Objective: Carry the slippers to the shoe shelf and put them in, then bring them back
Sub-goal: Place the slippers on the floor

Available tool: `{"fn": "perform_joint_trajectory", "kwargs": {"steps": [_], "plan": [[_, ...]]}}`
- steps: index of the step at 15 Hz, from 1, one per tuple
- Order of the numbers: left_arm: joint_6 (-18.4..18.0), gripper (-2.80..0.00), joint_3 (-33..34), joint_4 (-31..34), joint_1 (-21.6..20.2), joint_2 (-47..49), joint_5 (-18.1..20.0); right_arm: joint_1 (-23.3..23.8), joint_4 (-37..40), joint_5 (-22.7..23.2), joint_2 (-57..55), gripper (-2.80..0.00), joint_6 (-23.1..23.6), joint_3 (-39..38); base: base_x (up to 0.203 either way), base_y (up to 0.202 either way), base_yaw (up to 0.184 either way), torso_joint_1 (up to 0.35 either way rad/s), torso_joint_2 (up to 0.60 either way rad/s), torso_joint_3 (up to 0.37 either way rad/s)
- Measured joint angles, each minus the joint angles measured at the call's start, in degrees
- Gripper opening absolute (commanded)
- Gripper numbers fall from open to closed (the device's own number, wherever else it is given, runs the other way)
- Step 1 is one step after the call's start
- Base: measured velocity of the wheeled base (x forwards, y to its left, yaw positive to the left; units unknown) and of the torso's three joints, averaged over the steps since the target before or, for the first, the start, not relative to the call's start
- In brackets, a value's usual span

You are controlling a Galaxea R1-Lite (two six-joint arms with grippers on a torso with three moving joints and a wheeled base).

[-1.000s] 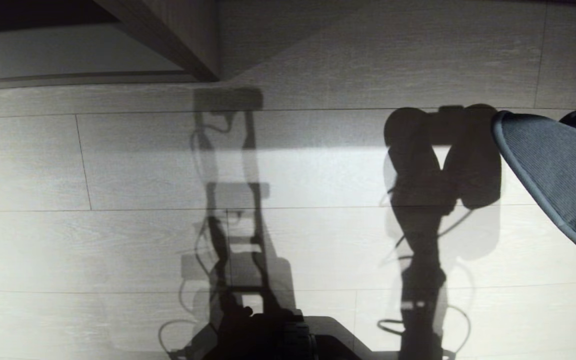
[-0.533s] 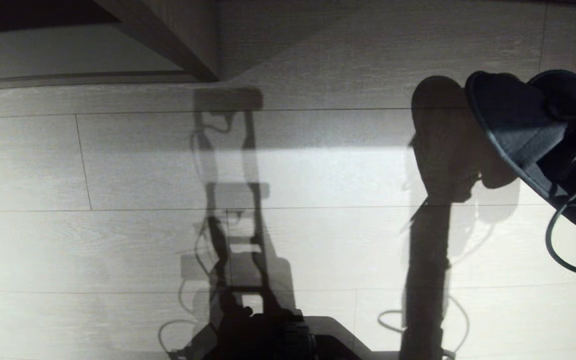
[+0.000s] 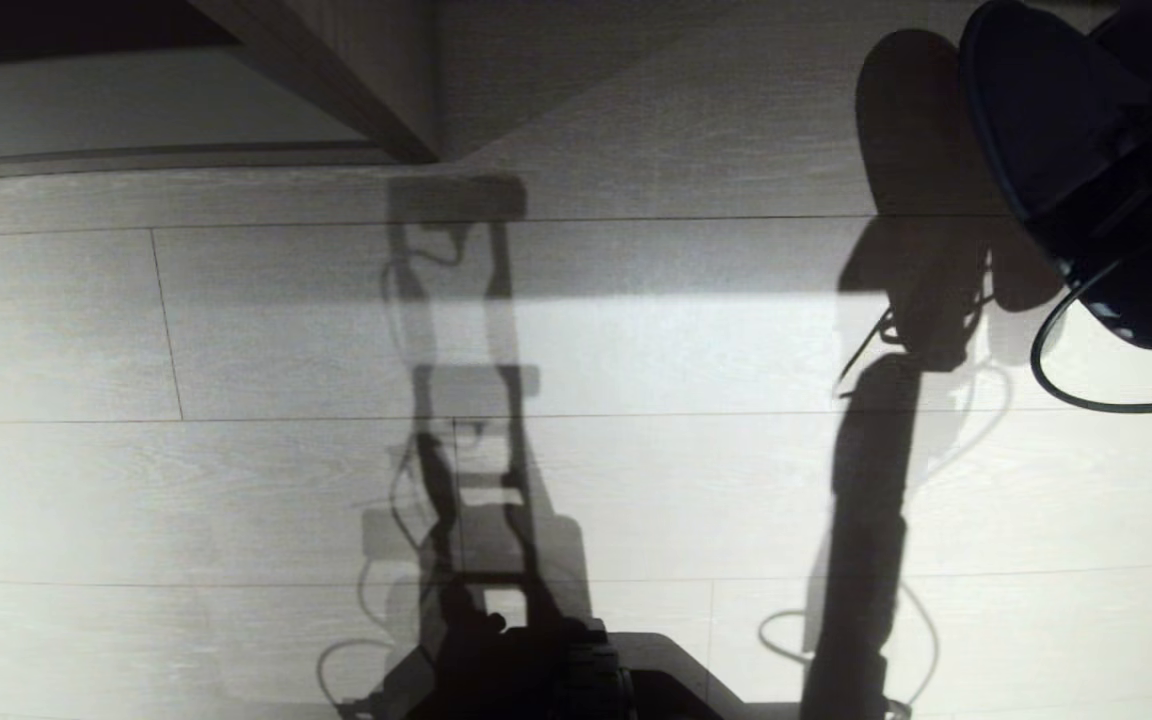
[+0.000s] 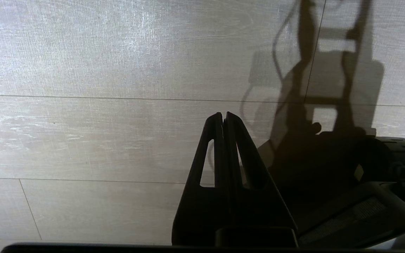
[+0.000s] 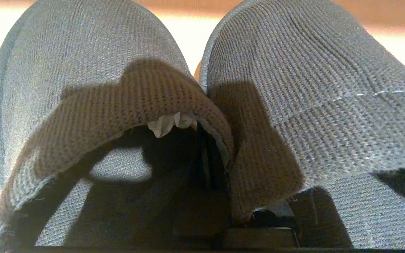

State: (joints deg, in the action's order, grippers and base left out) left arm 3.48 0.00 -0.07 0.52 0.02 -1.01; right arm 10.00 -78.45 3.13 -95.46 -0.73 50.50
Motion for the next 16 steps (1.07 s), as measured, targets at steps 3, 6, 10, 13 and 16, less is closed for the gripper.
{"fn": "perform_joint_trajectory", "kwargs": {"steps": [3,6,10,13,16], "plan": [[0.0,-2.80,0.0,0.0,0.0,0.0,0.0,-0.4,0.0,-0.2,-2.5,-2.80,0.2,5.8,0.000,0.000,0.000,0.000,0.00,0.000],[0.0,-2.80,0.0,0.0,0.0,0.0,0.0,-1.5,-0.1,-0.7,-5.4,-2.80,1.0,12.1,0.000,0.000,0.000,0.000,0.00,0.000],[0.0,-2.80,0.0,0.0,0.0,0.0,0.0,-3.1,-0.1,-1.0,-9.7,-2.80,1.8,20.4,0.000,0.000,0.000,0.000,0.00,0.000],[0.0,-2.80,0.0,0.0,0.0,0.0,0.0,-3.4,-0.2,-1.8,-13.2,-2.80,2.1,25.9,0.000,0.000,0.000,0.000,0.00,0.000],[0.0,-2.80,0.0,0.0,0.0,0.0,0.0,-3.4,-0.2,-2.6,-15.7,-2.80,3.3,29.5,0.000,0.000,0.000,0.000,0.00,0.000]]}}
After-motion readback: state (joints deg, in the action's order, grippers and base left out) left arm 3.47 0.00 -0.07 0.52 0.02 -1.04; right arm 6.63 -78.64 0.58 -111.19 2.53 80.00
